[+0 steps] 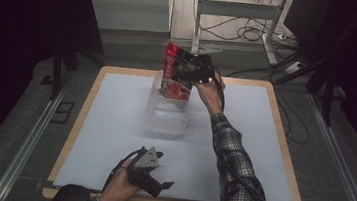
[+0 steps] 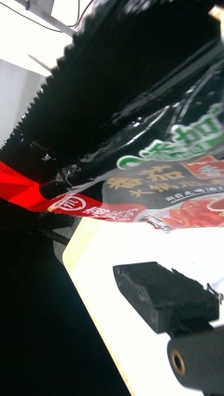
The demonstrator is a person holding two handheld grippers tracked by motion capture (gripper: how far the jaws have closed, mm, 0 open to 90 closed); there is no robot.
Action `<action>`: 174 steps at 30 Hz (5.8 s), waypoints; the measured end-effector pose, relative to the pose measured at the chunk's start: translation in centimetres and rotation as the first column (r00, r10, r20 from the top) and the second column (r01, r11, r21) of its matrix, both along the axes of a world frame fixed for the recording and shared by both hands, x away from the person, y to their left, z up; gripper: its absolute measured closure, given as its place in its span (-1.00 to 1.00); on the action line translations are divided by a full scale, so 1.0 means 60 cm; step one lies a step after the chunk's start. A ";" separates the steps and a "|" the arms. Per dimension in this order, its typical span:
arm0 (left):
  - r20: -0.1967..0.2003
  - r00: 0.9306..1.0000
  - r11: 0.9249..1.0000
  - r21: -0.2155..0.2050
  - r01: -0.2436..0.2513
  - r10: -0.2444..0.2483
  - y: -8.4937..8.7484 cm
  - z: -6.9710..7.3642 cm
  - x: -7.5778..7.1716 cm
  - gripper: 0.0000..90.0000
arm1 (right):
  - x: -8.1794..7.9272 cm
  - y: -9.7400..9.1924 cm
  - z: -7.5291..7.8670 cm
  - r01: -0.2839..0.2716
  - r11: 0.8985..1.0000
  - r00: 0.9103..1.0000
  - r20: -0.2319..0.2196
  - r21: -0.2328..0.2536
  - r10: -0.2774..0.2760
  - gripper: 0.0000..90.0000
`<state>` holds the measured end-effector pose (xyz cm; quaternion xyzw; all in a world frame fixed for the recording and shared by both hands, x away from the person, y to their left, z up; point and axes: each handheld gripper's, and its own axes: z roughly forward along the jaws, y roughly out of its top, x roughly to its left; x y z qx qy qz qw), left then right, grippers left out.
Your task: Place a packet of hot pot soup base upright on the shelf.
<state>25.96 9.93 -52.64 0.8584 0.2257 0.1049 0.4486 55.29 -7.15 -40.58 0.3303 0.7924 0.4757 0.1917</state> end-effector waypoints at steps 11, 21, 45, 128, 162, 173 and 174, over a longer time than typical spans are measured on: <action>0.004 1.000 1.000 0.013 -0.005 0.005 -0.001 0.001 -0.001 -1.00 | -0.021 -0.013 0.012 -0.006 1.000 1.000 0.008 -0.002 0.006 -0.85; -0.001 1.000 1.000 0.017 -0.007 0.007 -0.002 0.000 -0.001 -1.00 | -0.045 -0.028 0.014 0.002 1.000 1.000 -0.004 -0.031 -0.002 -0.86; 0.005 1.000 1.000 0.022 -0.001 0.001 -0.005 -0.001 -0.003 -1.00 | -0.103 -0.046 -0.007 -0.014 0.999 0.999 -0.042 -0.043 0.012 -0.78; 0.007 0.999 0.999 0.041 -0.032 0.032 0.001 -0.001 0.000 -1.00 | -0.294 -0.195 -0.065 -0.005 0.992 0.999 -0.048 -0.129 -0.001 -1.00; -0.020 0.998 0.997 0.048 -0.065 0.066 0.012 -0.001 0.010 -0.98 | -0.402 -0.284 -0.080 0.110 0.990 0.994 -0.017 -0.093 -0.112 -1.00; -0.023 0.998 0.996 0.060 -0.065 0.067 0.011 -0.003 0.011 -0.97 | -0.434 -0.325 -0.104 0.158 0.981 0.987 -0.020 -0.110 -0.161 -1.00; -0.023 0.998 0.996 0.061 -0.065 0.066 0.011 -0.003 0.011 -0.97 | -0.436 -0.329 -0.107 0.161 0.981 0.986 -0.025 -0.113 -0.164 -1.00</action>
